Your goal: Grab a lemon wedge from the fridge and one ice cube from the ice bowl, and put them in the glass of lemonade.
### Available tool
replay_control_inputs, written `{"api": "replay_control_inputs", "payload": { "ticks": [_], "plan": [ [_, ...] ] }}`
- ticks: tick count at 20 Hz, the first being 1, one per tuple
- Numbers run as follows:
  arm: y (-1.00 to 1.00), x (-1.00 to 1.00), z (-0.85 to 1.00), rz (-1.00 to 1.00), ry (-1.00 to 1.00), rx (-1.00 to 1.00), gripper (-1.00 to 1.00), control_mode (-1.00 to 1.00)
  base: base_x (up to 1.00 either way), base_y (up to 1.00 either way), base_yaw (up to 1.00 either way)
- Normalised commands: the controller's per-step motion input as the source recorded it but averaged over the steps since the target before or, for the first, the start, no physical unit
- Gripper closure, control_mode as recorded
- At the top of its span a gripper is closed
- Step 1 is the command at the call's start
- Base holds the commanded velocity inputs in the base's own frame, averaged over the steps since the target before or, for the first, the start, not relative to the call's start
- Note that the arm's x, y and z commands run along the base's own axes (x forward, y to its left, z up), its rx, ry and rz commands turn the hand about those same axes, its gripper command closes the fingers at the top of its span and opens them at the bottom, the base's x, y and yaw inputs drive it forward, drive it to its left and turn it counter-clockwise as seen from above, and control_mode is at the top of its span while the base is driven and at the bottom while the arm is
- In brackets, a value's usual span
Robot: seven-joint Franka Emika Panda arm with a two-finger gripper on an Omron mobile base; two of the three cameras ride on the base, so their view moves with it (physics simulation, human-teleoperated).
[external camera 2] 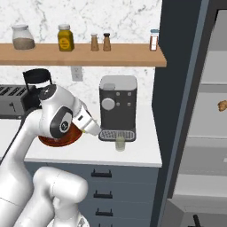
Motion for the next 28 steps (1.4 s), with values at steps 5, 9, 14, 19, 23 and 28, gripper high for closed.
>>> {"api": "replay_control_inputs", "payload": {
  "ticks": [5, 9, 14, 19, 23, 28],
  "plan": [
    [-0.08, 0.05, -0.01, -0.03, 0.15, 0.0, 1.0, -1.0, 0.0, 0.0, 0.0],
    [-0.09, 0.01, -0.08, 0.0, 0.18, -0.05, 1.0, -1.0, 0.0, 0.0, 0.0],
    [0.0, 0.02, -0.25, 0.02, 0.18, -0.17, 1.0, -1.0, 0.0, 0.0, 0.0],
    [-0.04, -0.01, -0.21, 0.24, 0.21, -0.28, 1.0, -1.0, 0.0, 0.0, 0.0],
    [-0.11, 0.0, -0.01, 0.5, 0.21, -0.24, 1.0, -1.0, 0.0, 0.0, 0.0],
    [0.0, -0.02, -0.04, 0.63, 0.29, -0.26, 1.0, -1.0, 0.0, 0.0, 0.0]
  ]
}}
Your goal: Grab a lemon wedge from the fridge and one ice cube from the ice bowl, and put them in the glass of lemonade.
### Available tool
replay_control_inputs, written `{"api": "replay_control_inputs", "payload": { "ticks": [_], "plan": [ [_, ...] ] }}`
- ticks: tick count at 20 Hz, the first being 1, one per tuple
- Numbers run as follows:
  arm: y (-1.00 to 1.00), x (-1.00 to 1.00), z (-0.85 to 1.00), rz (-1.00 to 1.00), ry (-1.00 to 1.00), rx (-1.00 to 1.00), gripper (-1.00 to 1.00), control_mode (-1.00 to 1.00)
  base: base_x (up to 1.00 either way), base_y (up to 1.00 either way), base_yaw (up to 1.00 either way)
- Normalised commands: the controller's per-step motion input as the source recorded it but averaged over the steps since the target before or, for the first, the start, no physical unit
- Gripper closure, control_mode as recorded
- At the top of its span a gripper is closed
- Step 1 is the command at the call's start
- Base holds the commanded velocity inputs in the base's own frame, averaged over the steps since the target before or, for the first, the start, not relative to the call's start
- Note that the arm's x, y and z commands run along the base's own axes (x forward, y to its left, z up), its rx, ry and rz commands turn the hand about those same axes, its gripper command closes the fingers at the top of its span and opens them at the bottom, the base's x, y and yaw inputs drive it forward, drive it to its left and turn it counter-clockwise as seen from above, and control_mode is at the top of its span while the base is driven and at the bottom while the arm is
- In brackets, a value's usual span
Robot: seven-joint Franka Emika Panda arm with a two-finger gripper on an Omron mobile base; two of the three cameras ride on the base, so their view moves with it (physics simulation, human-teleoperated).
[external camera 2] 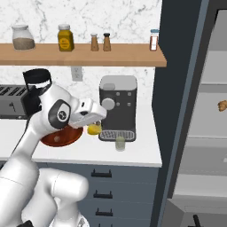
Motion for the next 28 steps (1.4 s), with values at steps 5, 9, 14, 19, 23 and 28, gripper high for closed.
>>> {"api": "replay_control_inputs", "payload": {
  "ticks": [5, 9, 14, 19, 23, 28],
  "plan": [
    [0.0, -0.16, -0.17, 0.7, 0.31, -0.28, 1.0, -1.0, 0.0, 0.0, 0.0],
    [0.0, -0.1, -0.03, 0.68, 0.45, -0.35, 1.0, -1.0, 0.0, 0.0, 0.0],
    [0.0, -0.01, 0.0, 0.61, 0.62, -0.52, 1.0, -1.0, 0.0, 0.0, 0.0],
    [0.0, 0.0, -0.01, 0.55, 0.73, -0.67, 1.0, -1.0, 0.0, 0.0, 0.0],
    [0.0, 0.0, 0.0, 0.54, 0.72, -0.64, 1.0, -1.0, 0.0, 0.0, 0.0],
    [-0.07, 0.06, -0.03, 0.47, 0.68, -0.26, 1.0, -1.0, 0.0, 0.0, 0.0]
  ]
}}
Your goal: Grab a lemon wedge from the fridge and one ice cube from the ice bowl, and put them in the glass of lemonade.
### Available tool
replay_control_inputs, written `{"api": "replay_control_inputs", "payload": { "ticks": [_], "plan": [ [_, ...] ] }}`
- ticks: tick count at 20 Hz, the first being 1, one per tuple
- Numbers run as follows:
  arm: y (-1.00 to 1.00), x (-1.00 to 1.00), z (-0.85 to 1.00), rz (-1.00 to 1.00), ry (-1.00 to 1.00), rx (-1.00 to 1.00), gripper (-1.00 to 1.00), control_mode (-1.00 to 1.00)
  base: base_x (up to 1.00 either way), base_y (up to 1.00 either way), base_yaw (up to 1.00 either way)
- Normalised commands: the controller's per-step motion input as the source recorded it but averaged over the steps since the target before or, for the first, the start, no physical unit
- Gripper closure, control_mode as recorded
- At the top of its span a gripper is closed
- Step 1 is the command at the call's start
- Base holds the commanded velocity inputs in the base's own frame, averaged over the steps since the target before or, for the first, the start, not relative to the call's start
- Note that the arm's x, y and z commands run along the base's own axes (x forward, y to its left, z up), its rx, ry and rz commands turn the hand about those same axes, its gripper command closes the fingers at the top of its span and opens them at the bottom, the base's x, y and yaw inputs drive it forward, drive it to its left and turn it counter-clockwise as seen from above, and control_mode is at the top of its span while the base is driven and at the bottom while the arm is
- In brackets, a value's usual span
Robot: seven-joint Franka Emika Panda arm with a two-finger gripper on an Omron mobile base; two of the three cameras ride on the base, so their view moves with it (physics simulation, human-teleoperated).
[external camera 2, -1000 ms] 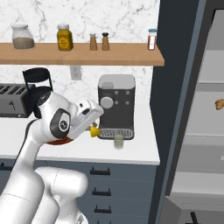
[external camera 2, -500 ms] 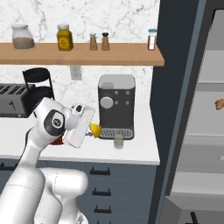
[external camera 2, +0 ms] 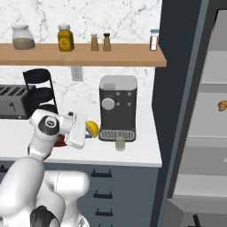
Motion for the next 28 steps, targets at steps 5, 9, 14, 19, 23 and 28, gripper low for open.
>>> {"api": "replay_control_inputs", "payload": {
  "ticks": [5, 9, 14, 19, 23, 28],
  "plan": [
    [-0.68, 0.05, -0.09, 0.23, 0.35, 0.0, 1.0, -1.0, 0.0, 0.0, 0.0],
    [-0.79, 0.12, 0.0, 0.04, 0.16, 0.01, 1.0, -1.0, 0.0, 0.0, 0.0],
    [-0.53, 0.35, 0.0, 0.0, 0.03, 0.0, 1.0, -1.0, 0.0, 0.0, 0.0],
    [0.01, 0.51, -0.02, 0.0, 0.01, 0.0, 1.0, -1.0, 0.0, 0.0, 0.0],
    [0.23, 0.37, 0.0, -0.02, 0.05, 0.0, 1.0, -1.0, 0.0, 0.0, 0.0],
    [0.27, 0.2, 0.0, -0.04, 0.09, 0.0, 1.0, -1.0, 0.0, 0.0, 0.0]
  ]
}}
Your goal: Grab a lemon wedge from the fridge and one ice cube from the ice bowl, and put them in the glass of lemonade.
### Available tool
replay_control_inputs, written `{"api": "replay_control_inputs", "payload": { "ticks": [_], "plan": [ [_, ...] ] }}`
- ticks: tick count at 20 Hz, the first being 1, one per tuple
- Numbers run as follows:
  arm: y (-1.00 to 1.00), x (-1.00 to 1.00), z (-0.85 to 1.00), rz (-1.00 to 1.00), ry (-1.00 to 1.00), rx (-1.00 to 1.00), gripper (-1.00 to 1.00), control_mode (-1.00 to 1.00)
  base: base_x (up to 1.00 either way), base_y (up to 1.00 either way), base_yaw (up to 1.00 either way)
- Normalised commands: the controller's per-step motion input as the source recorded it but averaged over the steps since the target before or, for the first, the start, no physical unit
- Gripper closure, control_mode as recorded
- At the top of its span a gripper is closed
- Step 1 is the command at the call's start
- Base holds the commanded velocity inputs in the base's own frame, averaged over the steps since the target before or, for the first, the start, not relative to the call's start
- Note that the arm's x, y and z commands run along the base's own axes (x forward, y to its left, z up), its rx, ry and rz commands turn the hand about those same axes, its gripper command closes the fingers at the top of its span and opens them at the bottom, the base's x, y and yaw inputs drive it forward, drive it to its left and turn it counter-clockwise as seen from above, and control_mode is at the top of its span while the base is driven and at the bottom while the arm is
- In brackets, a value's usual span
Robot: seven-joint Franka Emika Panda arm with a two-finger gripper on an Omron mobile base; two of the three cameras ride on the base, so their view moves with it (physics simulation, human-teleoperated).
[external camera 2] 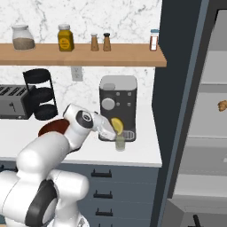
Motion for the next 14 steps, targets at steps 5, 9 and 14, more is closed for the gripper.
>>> {"api": "replay_control_inputs", "payload": {
  "ticks": [5, 9, 14],
  "plan": [
    [0.27, 0.22, 0.0, -0.05, 0.09, 0.0, 1.0, -1.0, 0.0, 0.0, 0.0],
    [0.23, 0.23, -0.04, -0.06, 0.02, 0.0, 1.0, -1.0, 0.0, 0.0, 0.0],
    [0.02, 0.01, -0.07, -0.14, -0.04, 0.0, 1.0, -1.0, 0.0, 0.0, 0.0]
  ]
}}
